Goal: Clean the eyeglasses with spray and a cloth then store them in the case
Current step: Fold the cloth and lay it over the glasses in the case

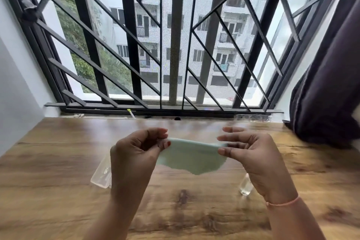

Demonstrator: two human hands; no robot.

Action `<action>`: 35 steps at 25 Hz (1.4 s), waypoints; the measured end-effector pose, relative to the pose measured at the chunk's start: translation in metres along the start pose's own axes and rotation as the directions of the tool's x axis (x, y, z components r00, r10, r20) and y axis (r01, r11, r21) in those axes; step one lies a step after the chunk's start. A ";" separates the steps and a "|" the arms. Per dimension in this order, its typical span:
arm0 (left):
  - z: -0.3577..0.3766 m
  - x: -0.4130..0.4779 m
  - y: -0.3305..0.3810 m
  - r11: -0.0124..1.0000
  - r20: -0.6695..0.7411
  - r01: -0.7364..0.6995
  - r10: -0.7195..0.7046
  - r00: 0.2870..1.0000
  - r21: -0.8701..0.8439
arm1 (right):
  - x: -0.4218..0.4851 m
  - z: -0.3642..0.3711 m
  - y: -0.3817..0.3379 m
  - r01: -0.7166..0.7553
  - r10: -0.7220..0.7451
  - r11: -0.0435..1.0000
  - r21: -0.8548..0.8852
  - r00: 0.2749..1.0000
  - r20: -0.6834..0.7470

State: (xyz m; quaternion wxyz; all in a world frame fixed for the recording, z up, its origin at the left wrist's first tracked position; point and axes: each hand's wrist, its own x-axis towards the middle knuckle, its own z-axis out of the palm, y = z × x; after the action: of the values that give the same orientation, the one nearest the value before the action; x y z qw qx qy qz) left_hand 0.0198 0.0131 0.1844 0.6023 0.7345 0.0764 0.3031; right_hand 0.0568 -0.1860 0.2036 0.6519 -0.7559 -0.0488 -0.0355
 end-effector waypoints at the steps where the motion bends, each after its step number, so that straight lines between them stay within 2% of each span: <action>1: 0.001 -0.001 0.000 0.998 -0.001 -0.038 0.038 0.999 0.042 | 0.001 0.000 0.003 0.018 -0.019 0.996 -0.089 1.000 -0.014; 4: 0.001 0.001 -0.003 0.986 -0.003 -0.109 0.111 0.994 0.129 | 0.003 0.000 0.007 0.067 -0.087 0.946 -0.316 0.995 -0.050; 8: 0.000 0.006 -0.008 0.961 0.020 -0.156 0.155 0.988 0.227 | 0.006 0.000 0.009 0.129 -0.160 0.900 -0.416 0.986 -0.038; 10: 0.000 0.009 -0.011 0.967 -0.004 -0.122 0.126 0.992 0.223 | 0.007 -0.001 0.013 0.135 -0.150 0.917 -0.375 0.989 -0.011; 13: 0.001 0.012 -0.016 0.994 -0.007 -0.037 0.038 0.999 0.104 | 0.008 -0.004 0.013 0.101 -0.098 0.992 -0.077 0.994 0.042; 15: 0.003 0.013 -0.018 1.000 0.029 -0.008 0.009 1.000 -0.014 | 0.006 -0.005 0.012 0.077 -0.080 0.995 0.064 0.995 0.054; 18: 0.007 0.014 -0.017 0.997 0.040 0.010 -0.006 0.999 -0.078 | 0.004 -0.003 0.015 0.094 -0.096 0.991 0.093 0.995 0.013; 22: 0.010 0.016 -0.018 0.968 0.036 0.138 -0.134 0.990 -0.208 | 0.008 0.001 0.021 -0.014 0.019 0.965 0.260 1.000 -0.016; 25: 0.011 0.016 -0.022 0.958 0.038 0.192 -0.189 0.981 -0.214 | 0.009 0.006 0.026 -0.062 0.072 0.953 0.296 0.997 -0.025; 35: 0.012 0.015 -0.019 0.937 0.017 0.212 -0.215 0.976 -0.278 | 0.006 0.006 0.022 -0.017 0.027 0.977 0.210 0.999 -0.043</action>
State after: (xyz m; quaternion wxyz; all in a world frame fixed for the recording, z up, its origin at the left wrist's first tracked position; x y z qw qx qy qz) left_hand 0.0433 0.0149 0.1706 0.7283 0.6279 0.1164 0.2487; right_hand 0.0658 -0.1828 0.1817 0.7294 -0.6823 -0.0292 -0.0400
